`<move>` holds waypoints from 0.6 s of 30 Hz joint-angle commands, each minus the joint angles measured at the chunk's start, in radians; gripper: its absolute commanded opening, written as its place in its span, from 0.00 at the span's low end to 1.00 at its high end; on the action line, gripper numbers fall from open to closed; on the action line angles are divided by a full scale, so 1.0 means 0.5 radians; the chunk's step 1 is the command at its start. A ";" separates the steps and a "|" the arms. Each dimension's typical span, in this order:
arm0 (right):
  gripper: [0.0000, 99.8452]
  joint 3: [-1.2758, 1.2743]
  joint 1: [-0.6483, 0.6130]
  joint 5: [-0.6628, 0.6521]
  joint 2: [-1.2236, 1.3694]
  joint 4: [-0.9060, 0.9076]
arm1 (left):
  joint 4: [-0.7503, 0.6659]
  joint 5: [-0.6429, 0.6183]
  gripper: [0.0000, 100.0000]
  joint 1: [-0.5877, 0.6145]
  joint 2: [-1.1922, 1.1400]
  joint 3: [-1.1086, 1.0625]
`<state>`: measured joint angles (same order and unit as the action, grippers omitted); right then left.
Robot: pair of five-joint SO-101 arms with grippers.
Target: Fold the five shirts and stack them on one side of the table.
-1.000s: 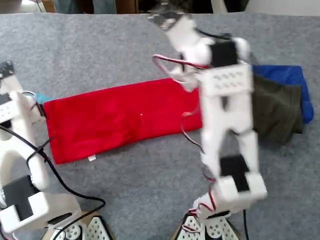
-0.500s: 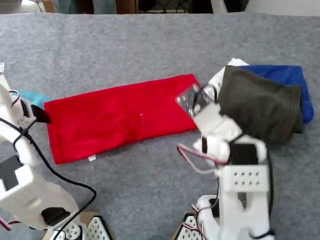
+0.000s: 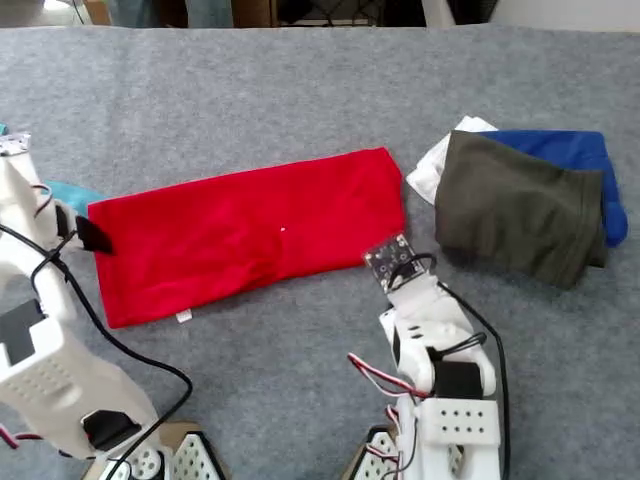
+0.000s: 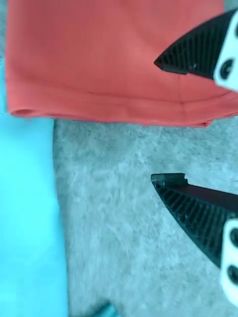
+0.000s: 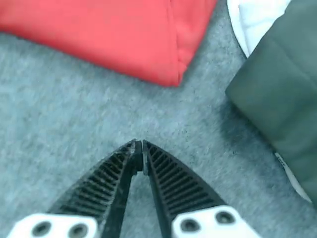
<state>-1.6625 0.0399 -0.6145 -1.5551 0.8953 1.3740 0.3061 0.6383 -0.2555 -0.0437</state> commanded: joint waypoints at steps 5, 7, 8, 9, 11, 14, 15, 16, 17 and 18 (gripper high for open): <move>0.02 -0.029 0.006 -0.021 -0.229 0.107 | -0.199 0.021 0.33 -0.011 -0.132 -0.054; 0.02 -0.044 -0.018 -0.021 -0.253 0.107 | -0.193 0.021 0.33 0.017 -0.163 0.005; 0.02 -0.048 -0.046 -0.018 -0.259 0.110 | -0.196 0.021 0.33 0.032 -0.187 0.026; 0.02 -0.051 -0.061 -0.018 -0.262 0.117 | -0.190 0.018 0.33 0.041 -0.218 0.044; 0.02 -0.051 -0.074 -0.028 -0.275 0.147 | -0.181 0.018 0.33 0.057 -0.273 0.072; 0.02 -0.051 -0.077 -0.028 -0.284 0.150 | -0.169 0.025 0.30 0.054 -0.334 0.087; 0.02 -0.051 -0.077 -0.028 -0.284 0.150 | -0.175 0.025 0.29 0.048 -0.350 0.087; 0.02 -0.051 -0.077 -0.028 -0.284 0.150 | -0.181 0.025 0.29 0.038 -0.368 0.087; 0.02 -0.051 -0.077 -0.028 -0.284 0.150 | -0.181 0.021 0.28 0.032 -0.390 0.094; 0.02 -0.051 -0.077 -0.028 -0.284 0.150 | -0.181 0.021 0.28 0.020 -0.411 0.100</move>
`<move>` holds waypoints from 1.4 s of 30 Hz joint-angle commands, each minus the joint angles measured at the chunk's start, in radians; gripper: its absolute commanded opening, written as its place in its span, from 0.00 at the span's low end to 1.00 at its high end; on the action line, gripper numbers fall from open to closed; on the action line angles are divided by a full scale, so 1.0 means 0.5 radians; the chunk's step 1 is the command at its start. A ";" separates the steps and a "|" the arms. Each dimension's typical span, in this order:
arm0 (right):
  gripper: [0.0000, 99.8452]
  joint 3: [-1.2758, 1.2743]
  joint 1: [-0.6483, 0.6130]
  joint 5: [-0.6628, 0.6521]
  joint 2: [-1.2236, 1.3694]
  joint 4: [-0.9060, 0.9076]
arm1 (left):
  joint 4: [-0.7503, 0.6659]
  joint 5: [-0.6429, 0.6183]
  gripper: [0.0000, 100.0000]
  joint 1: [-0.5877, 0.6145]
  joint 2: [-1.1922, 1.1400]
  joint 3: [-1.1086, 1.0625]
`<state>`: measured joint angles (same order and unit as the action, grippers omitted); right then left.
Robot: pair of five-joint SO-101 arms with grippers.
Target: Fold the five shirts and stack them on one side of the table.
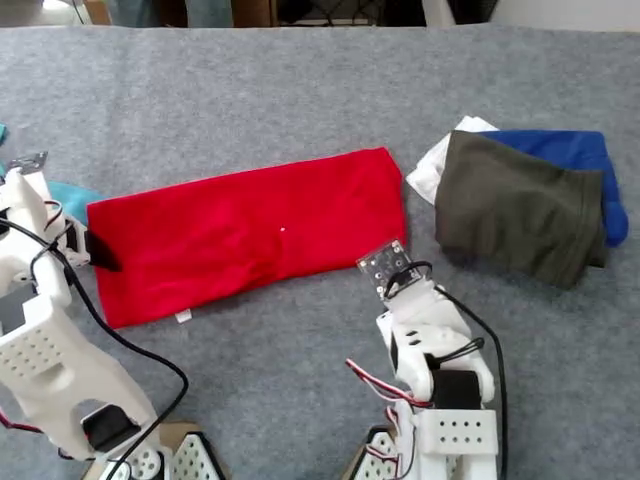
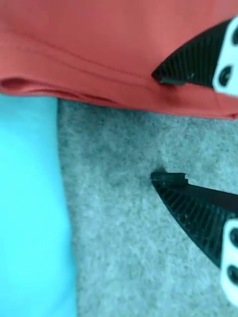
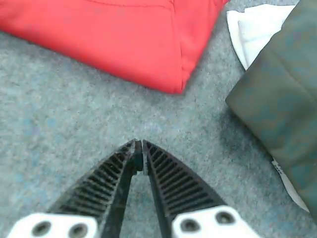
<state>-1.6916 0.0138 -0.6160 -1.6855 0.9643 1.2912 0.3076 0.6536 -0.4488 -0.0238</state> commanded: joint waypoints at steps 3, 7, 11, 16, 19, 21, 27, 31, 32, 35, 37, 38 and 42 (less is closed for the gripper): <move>0.02 0.008 -0.025 -0.028 -0.023 0.009 | -0.009 -0.015 0.23 -0.051 -0.086 0.091; 0.02 0.008 -0.025 -0.028 -0.023 0.006 | -0.003 -0.080 0.17 -0.137 -0.181 0.146; 0.02 0.008 -0.025 -0.028 -0.023 0.006 | -0.003 -0.092 0.14 -0.247 -0.242 0.189; 0.02 0.008 -0.025 -0.028 -0.023 0.006 | 0.089 -0.255 0.15 -0.351 -0.288 0.244; 0.02 0.008 -0.025 -0.028 -0.023 0.003 | 0.117 -0.261 0.13 -0.382 -0.353 0.296; 0.02 0.008 -0.025 -0.028 -0.023 0.003 | 0.169 -0.255 0.10 -0.382 -0.396 0.367; 0.02 0.008 -0.021 -0.021 -0.023 0.003 | 0.288 -0.242 0.05 -0.385 -0.537 0.557; 0.02 0.020 -0.015 -0.015 -0.023 0.012 | 0.310 -0.252 0.03 -0.394 -0.574 0.671; 0.02 0.026 -0.009 -0.015 -0.023 0.015 | 0.313 -0.258 0.03 -0.410 -0.568 0.704; 0.02 0.155 -0.009 -0.025 -0.026 0.049 | 0.408 -0.264 0.03 -0.453 -0.485 0.858; 0.02 0.361 -0.006 -0.018 -0.041 0.040 | 0.491 -0.264 0.03 -0.493 -0.430 0.996; 0.02 0.446 0.012 -0.012 -0.072 -0.006 | 0.525 -0.261 0.03 -0.529 -0.405 1.063; 0.02 0.560 0.132 0.249 -0.241 -0.543 | 0.715 -0.249 0.03 -0.723 -0.316 1.361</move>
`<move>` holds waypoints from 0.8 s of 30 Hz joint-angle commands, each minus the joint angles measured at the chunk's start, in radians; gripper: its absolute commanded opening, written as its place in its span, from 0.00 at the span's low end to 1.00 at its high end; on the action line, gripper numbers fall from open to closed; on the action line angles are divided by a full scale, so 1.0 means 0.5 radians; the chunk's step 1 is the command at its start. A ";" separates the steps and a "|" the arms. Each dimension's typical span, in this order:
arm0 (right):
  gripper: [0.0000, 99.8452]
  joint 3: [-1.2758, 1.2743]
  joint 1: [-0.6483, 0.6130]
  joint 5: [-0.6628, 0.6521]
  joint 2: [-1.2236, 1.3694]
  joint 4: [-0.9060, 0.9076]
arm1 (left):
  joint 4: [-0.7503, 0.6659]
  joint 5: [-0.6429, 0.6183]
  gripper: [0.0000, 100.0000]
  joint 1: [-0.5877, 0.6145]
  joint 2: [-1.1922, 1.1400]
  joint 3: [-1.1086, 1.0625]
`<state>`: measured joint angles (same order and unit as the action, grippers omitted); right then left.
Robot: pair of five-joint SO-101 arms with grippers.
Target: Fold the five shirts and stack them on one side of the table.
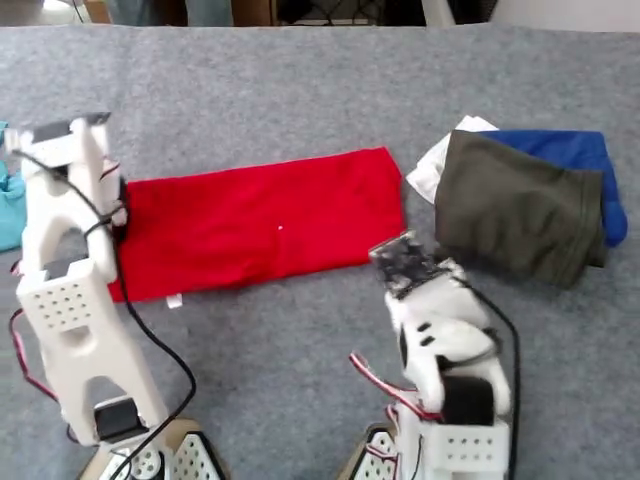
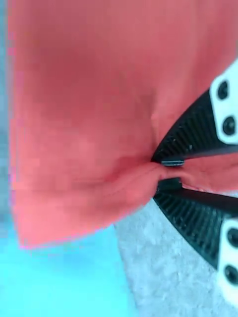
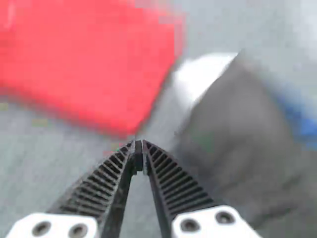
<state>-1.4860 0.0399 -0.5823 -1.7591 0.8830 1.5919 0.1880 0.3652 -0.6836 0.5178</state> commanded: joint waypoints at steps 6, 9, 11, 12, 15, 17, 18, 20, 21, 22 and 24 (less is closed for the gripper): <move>0.02 0.161 0.267 0.448 -0.106 -1.350 | 0.338 -0.021 0.03 -0.489 0.169 0.707; 0.02 0.189 0.362 0.442 0.044 -1.587 | 0.338 -0.028 0.03 -0.704 0.181 0.726; 0.02 0.284 0.442 0.445 0.207 -1.593 | 0.338 -0.101 0.03 -0.848 0.181 0.710; 0.02 0.351 0.488 0.451 0.308 -1.593 | 0.338 -0.144 0.03 -0.919 0.181 0.707; 0.02 0.594 0.647 0.454 0.671 -1.596 | 0.338 -0.261 0.03 -1.109 0.178 0.720; 0.02 0.772 0.764 0.528 0.922 -1.596 | 0.334 -0.331 0.03 -1.214 0.181 0.735; 0.02 0.858 0.825 0.586 1.039 -1.596 | 0.334 -0.362 0.03 -1.266 0.181 0.760; 0.02 1.014 0.933 0.697 1.244 -1.593 | 0.334 -0.433 0.03 -1.346 0.163 0.799; 0.02 1.076 0.967 0.718 1.327 -1.593 | 0.334 -0.460 0.03 -1.379 0.163 0.812; 0.02 1.122 0.988 0.724 1.392 -1.590 | 0.334 -0.488 0.03 -1.419 0.163 0.827; 0.02 1.171 1.007 0.721 1.484 -1.590 | 0.328 -0.525 0.03 -1.493 0.160 0.861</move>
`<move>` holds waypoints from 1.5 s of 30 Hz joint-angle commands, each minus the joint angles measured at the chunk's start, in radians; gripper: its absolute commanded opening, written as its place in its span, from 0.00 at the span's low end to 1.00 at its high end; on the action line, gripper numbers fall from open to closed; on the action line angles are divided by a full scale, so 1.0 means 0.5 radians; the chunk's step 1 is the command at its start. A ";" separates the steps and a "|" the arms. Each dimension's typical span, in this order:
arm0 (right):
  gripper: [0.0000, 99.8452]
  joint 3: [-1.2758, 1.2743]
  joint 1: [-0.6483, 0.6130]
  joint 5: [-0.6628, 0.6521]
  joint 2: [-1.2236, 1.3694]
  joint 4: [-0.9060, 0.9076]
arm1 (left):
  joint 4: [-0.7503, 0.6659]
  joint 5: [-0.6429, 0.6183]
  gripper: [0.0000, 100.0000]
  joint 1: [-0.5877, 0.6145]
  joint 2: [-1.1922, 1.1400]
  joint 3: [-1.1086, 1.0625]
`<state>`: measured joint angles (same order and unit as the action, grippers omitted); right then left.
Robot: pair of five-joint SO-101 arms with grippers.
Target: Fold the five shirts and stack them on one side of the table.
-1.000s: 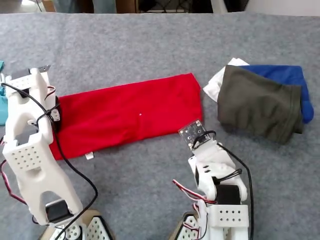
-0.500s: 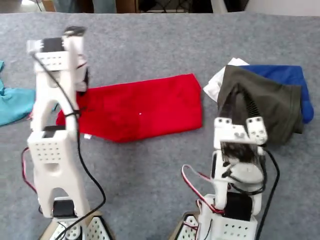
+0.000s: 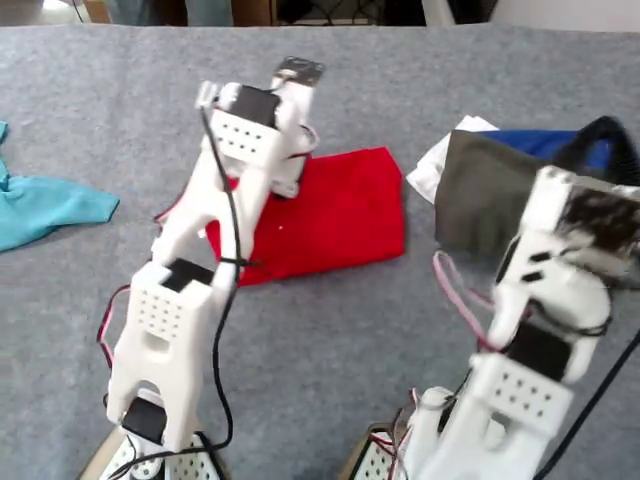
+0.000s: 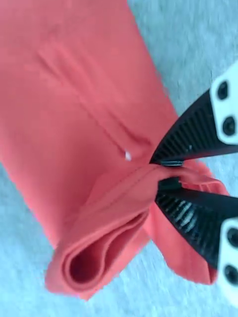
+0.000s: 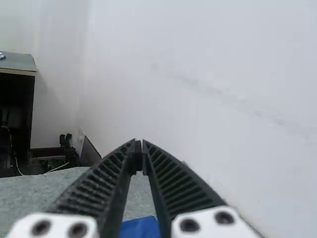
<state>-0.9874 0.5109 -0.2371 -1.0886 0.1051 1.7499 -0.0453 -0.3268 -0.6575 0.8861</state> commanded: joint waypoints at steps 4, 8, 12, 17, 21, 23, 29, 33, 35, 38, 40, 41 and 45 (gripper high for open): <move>0.02 0.219 0.126 0.028 0.186 -0.037 | -0.064 -0.153 0.03 -0.244 0.107 0.216; 0.02 0.278 0.230 0.028 0.195 -0.037 | -0.129 -0.282 0.03 -0.385 0.107 0.272; 0.02 0.299 0.264 0.028 0.198 -0.037 | -0.258 -0.384 0.03 -0.505 0.104 0.222; 0.02 0.293 0.255 0.028 0.201 -0.037 | -0.463 -0.516 0.03 -0.588 0.104 0.176; 0.02 0.290 0.249 0.025 0.201 -0.037 | -0.669 -0.654 0.03 -0.603 0.049 0.176; 0.02 0.287 0.249 0.025 0.204 -0.037 | -0.764 -0.743 0.03 -0.606 -0.031 0.176; 0.02 0.287 0.242 0.021 0.204 -0.037 | -0.795 -0.875 0.03 -0.643 -0.233 0.253; 0.02 0.259 0.175 -0.101 0.204 -0.037 | -0.801 -0.875 0.03 -0.683 -0.270 0.293; 0.02 0.244 0.150 -0.117 0.204 -0.040 | -0.801 -0.875 0.08 -0.692 -0.276 0.293; 0.02 0.238 0.138 -0.117 0.204 -0.040 | -0.789 -0.881 0.27 -0.701 -0.273 0.278; 0.02 0.238 0.135 -0.153 0.229 -0.040 | -0.736 -1.019 0.33 -0.658 -0.258 0.299; 0.02 0.247 0.129 -0.181 0.262 -0.040 | -0.730 -1.077 0.33 -0.606 -0.258 0.333; 0.02 0.382 0.068 -0.325 0.517 0.021 | -0.660 -1.092 0.29 -0.330 -0.258 0.535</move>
<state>-0.8907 0.5738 -0.3537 -0.9045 0.1036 1.3894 -0.5762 -0.5999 -0.8124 1.0518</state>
